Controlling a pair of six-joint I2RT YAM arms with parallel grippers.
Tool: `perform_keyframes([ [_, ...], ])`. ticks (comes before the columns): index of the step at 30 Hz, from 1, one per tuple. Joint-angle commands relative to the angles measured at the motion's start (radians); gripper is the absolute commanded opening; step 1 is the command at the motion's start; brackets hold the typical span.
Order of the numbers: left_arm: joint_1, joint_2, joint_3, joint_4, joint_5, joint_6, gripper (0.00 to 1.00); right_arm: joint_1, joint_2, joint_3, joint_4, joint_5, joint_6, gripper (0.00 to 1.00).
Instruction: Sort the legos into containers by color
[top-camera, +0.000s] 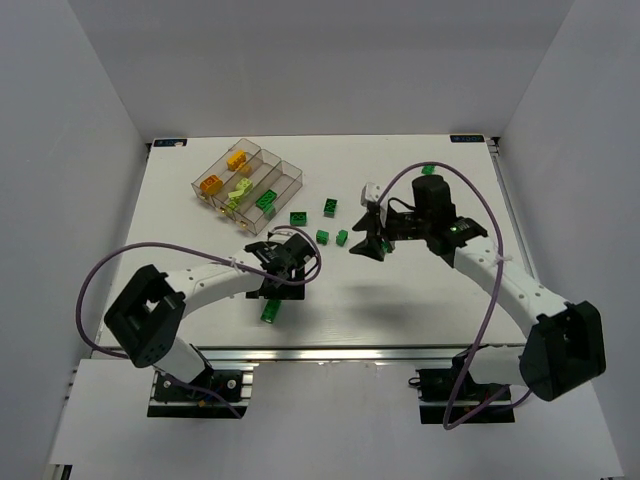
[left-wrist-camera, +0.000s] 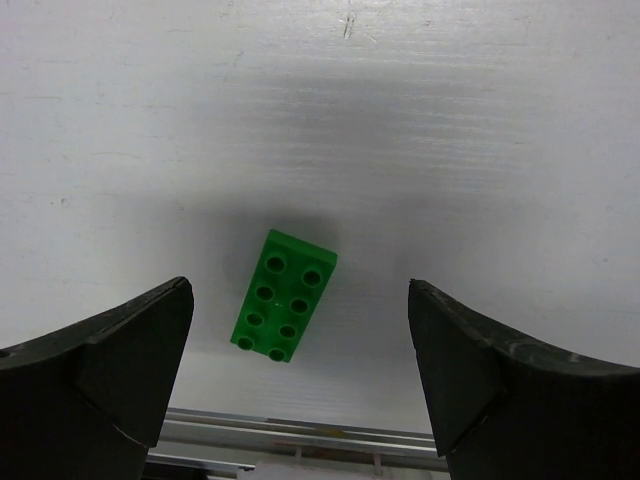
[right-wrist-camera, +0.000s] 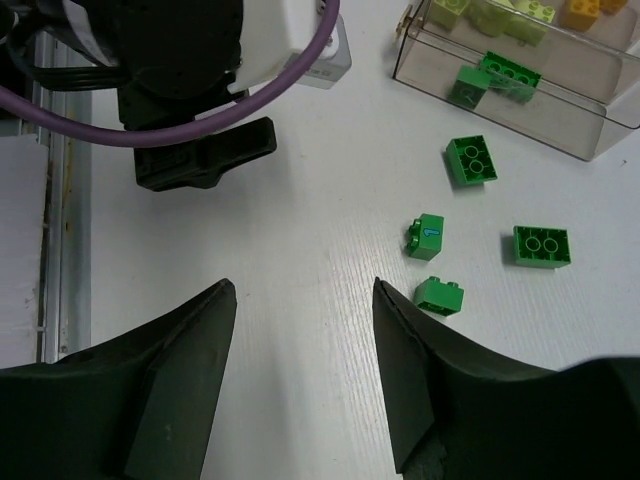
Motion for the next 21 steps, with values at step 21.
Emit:
perform_keyframes([
  [21,-0.003,-0.027,-0.124,0.144,0.083,-0.019,0.82,-0.100,-0.166,-0.117,-0.002,-0.060,0.045,0.60],
])
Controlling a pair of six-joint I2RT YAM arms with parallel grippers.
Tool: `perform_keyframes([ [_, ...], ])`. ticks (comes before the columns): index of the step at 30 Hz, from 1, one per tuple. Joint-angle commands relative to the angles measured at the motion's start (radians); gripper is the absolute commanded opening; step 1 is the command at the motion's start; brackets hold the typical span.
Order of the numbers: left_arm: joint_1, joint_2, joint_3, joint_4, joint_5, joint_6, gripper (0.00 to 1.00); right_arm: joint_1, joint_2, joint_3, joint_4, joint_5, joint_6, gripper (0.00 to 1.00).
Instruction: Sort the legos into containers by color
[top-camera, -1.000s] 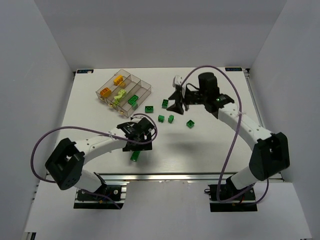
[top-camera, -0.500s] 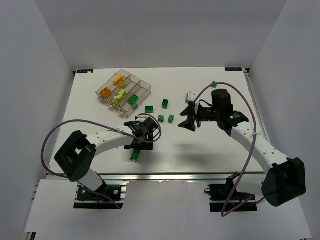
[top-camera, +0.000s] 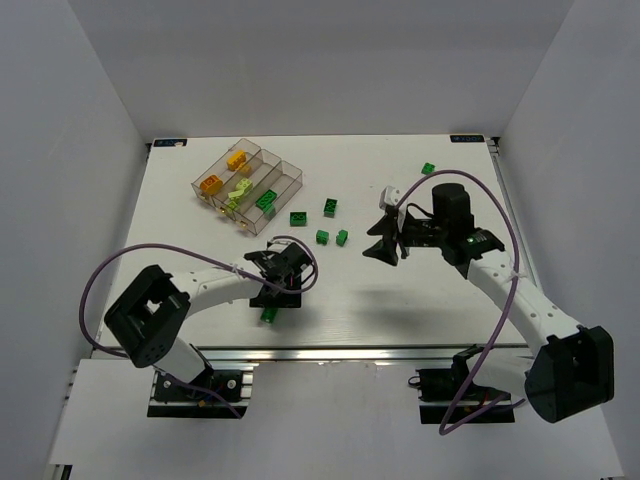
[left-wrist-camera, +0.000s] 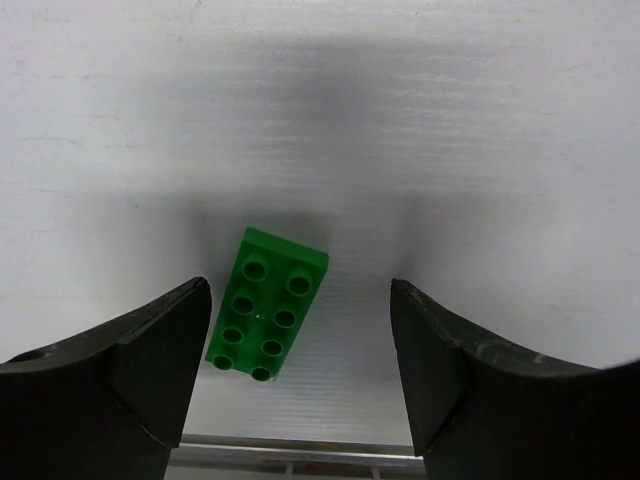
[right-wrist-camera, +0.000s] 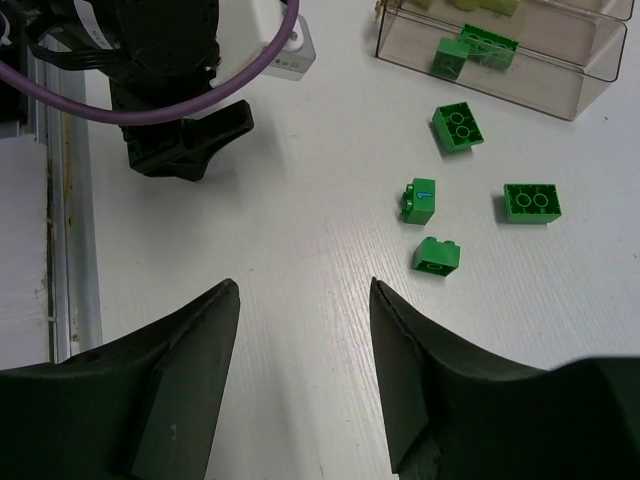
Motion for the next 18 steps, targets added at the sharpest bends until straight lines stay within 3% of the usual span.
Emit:
perform_keyframes([
  [1,-0.002,-0.041,-0.035,0.036,0.029,-0.025,0.81,-0.010,-0.035,-0.012,0.002,-0.029,0.016,0.60],
  [18,0.003,-0.088,-0.202,0.188,0.157,-0.111,0.55,-0.032,-0.076,-0.031,-0.015,-0.044,0.025,0.59],
])
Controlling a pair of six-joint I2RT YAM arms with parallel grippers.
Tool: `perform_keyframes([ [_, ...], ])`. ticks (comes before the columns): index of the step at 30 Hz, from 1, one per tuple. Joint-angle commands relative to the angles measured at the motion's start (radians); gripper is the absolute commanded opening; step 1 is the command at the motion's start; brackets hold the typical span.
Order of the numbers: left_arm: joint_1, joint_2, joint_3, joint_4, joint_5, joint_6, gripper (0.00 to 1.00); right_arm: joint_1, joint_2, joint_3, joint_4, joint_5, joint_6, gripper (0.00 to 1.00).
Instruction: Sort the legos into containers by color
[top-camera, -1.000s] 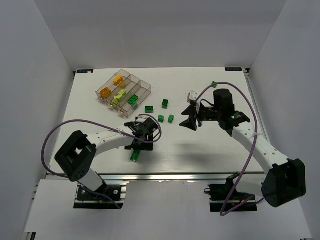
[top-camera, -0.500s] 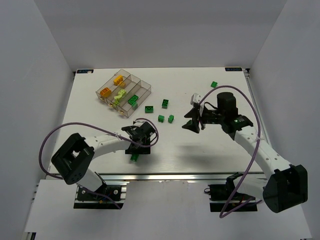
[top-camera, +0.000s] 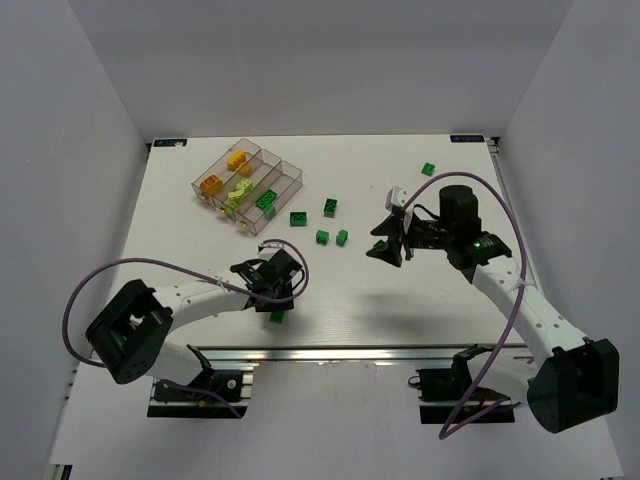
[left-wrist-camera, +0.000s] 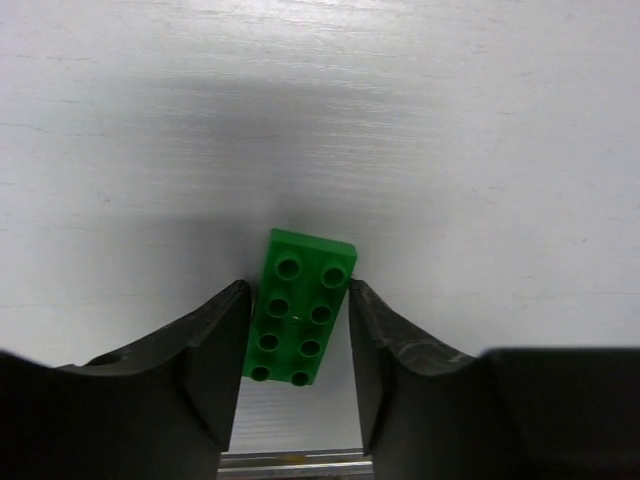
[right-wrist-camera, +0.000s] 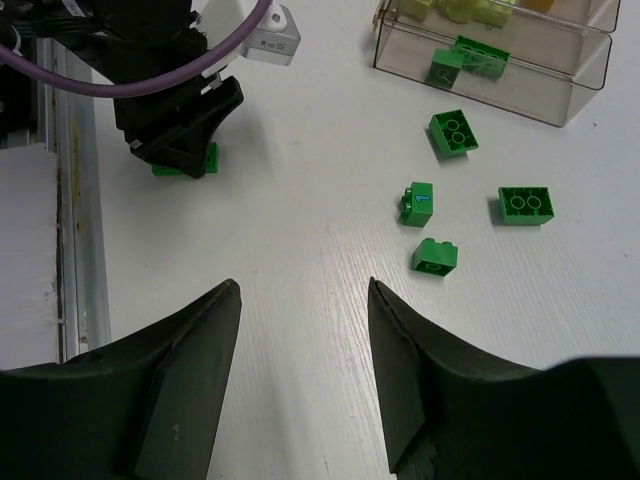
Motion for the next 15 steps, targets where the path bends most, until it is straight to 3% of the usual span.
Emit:
perform_keyframes([
  [1,-0.003,0.035,-0.061,0.032,0.104,-0.042,0.52,-0.012,-0.022,-0.014,-0.007,-0.027,0.010,0.59],
  [10,-0.003,0.100,-0.020,0.009,0.079,-0.011,0.36,-0.022,-0.011,-0.008,0.003,-0.027,0.015,0.59],
  [15,-0.003,0.098,0.012,0.015,0.076,-0.004,0.18,-0.026,-0.011,-0.007,0.013,-0.025,0.013,0.59],
])
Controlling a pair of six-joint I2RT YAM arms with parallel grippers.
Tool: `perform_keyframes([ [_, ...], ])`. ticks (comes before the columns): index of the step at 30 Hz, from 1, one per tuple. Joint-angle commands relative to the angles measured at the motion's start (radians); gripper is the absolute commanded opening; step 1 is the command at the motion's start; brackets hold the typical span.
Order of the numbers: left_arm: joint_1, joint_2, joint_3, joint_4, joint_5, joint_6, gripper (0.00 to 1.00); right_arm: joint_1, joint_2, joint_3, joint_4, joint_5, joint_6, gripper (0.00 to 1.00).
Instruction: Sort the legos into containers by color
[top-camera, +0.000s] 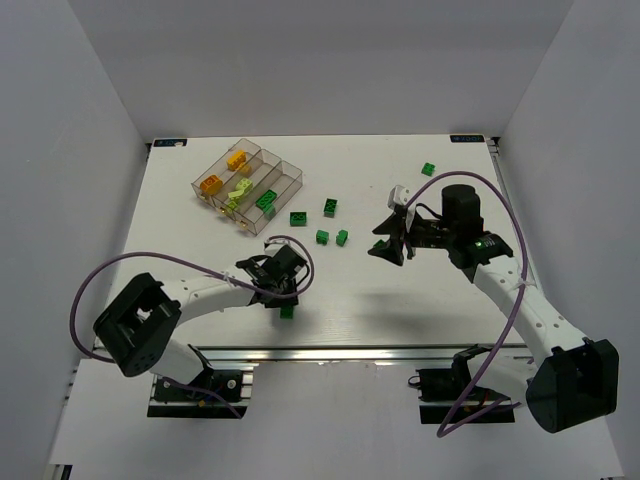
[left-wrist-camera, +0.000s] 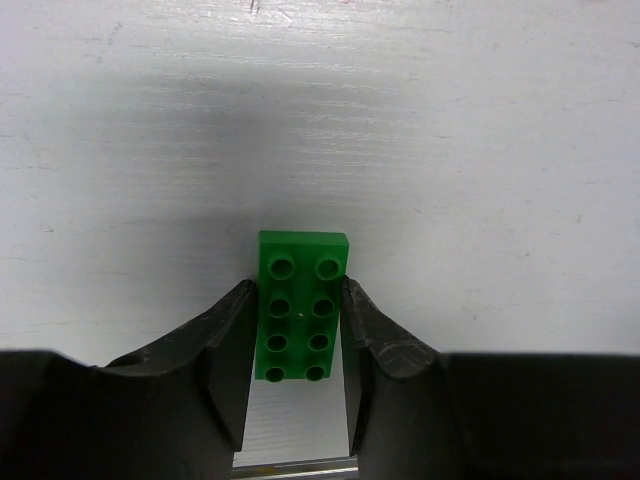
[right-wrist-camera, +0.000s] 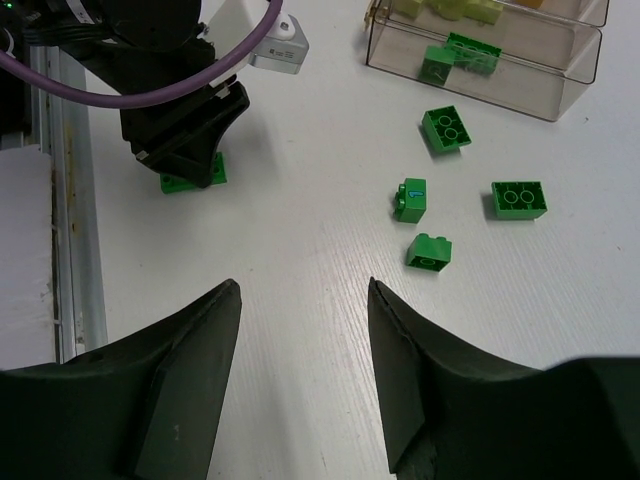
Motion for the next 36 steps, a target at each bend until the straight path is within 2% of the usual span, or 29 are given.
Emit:
perform_keyframes([
  [1,-0.003,0.049,-0.019,-0.038,0.034,0.005,0.16,-0.008,-0.013,-0.007,0.014,-0.017,0.009,0.59],
  [4,-0.001,0.042,0.015,-0.047,0.019,0.016,0.08,-0.011,-0.017,-0.016,0.014,-0.019,0.007,0.58],
  [11,0.040,0.006,0.127,-0.076,-0.019,0.049,0.05,-0.019,-0.023,-0.017,0.026,-0.005,0.007,0.58],
  [18,0.155,0.022,0.311,-0.111,-0.026,0.212,0.03,-0.036,-0.025,-0.024,0.023,0.004,0.010,0.58],
  [27,0.293,0.219,0.658,-0.199,-0.049,0.434,0.01,-0.046,-0.048,-0.060,0.035,0.018,-0.005,0.58],
  [36,0.414,0.472,1.023,-0.283,-0.157,0.602,0.00,-0.056,-0.040,-0.073,0.040,0.023,-0.025,0.59],
])
